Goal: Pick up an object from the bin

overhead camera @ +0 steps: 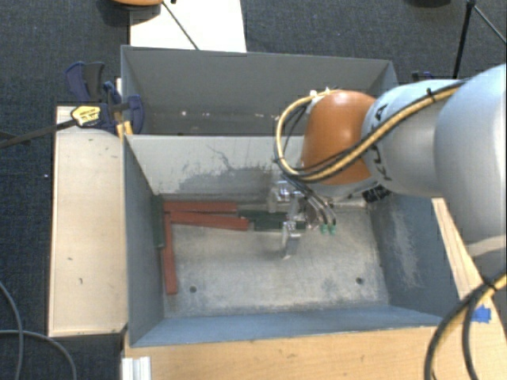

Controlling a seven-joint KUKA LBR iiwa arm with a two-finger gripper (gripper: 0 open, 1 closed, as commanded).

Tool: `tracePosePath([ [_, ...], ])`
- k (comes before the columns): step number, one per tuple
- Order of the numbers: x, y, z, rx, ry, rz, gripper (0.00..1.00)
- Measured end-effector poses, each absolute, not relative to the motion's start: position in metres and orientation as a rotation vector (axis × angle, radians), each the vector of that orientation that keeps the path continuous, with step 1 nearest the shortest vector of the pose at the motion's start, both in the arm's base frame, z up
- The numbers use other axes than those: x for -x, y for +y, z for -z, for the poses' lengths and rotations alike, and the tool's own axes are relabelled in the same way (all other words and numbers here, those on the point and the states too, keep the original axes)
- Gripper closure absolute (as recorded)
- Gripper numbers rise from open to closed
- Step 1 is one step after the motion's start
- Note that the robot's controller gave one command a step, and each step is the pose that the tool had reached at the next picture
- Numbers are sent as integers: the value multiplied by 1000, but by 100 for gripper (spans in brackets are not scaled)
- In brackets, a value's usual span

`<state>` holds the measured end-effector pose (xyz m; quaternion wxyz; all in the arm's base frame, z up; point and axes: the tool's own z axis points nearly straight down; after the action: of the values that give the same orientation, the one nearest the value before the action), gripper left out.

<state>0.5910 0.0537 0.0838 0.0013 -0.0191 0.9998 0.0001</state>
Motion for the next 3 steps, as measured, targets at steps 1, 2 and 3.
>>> tracePosePath([
  [1, -543, 63, -72, -23, 3135, -2, 100],
  [2, -542, 63, -71, -20, 3139, -1, 0],
  [3, -543, 63, -72, -18, 3135, -2, 100],
])
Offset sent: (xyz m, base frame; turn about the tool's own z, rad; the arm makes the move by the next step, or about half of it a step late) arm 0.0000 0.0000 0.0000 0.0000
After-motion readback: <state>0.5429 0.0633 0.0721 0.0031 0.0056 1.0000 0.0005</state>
